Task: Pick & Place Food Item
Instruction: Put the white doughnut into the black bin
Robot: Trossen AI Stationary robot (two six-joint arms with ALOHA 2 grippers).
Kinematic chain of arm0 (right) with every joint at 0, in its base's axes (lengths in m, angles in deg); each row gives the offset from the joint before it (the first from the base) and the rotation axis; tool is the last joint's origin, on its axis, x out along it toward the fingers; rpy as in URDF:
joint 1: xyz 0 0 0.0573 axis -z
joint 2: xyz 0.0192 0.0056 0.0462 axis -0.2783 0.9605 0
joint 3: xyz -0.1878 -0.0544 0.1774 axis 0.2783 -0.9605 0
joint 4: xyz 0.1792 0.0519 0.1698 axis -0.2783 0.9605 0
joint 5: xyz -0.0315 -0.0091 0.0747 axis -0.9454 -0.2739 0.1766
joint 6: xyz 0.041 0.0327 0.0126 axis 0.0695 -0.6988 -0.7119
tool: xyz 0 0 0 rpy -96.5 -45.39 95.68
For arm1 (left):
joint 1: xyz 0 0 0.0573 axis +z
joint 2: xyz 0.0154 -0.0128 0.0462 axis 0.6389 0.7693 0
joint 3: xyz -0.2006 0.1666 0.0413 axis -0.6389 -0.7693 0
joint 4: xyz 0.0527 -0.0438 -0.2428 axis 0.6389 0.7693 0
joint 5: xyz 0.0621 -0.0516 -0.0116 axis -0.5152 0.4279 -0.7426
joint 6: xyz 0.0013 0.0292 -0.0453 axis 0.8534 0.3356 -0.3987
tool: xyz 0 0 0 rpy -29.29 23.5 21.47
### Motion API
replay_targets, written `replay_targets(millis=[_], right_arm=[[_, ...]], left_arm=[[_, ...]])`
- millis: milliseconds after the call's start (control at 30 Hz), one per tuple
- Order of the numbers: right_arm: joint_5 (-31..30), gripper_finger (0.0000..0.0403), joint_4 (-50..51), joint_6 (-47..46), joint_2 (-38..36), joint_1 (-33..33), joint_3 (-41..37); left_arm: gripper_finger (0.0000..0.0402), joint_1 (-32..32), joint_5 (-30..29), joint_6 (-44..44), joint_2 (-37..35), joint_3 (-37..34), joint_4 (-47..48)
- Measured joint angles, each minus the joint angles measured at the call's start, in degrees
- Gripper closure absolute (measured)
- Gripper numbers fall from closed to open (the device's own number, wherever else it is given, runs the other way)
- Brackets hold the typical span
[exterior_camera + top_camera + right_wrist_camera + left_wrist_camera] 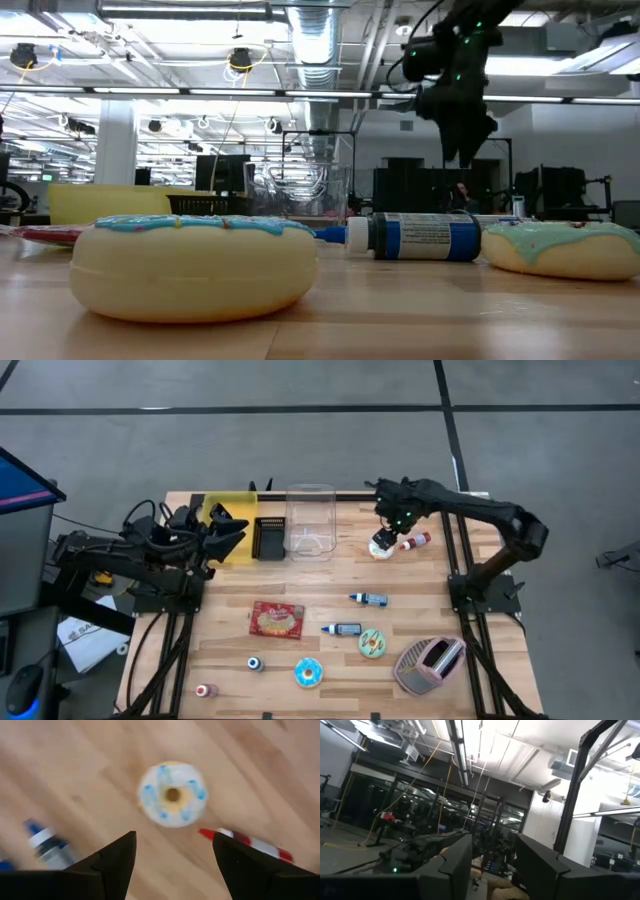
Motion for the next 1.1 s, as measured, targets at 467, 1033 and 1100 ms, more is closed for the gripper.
replay_targets(millis=[467, 1033, 1100], right_arm=[[-12.3, 0.0147, -6.8, -1.7, 12.6, -6.5, -0.2], [-10.0, 0.0147, -11.3, 1.3, 12.6, -2.7, -5.0], [-8.4, 0.0147, -12.9, 1.4, 11.2, -2.3, -7.6]], left_arm=[[0.0254, 0.0, -1.1, -0.3, 0.0, 0.0, -2.0], [0.0254, 0.0, 0.3, -2.2, 0.0, 0.0, -3.5], [0.0254, 0.0, 0.3, -2.2, 0.0, 0.0, -3.7]])
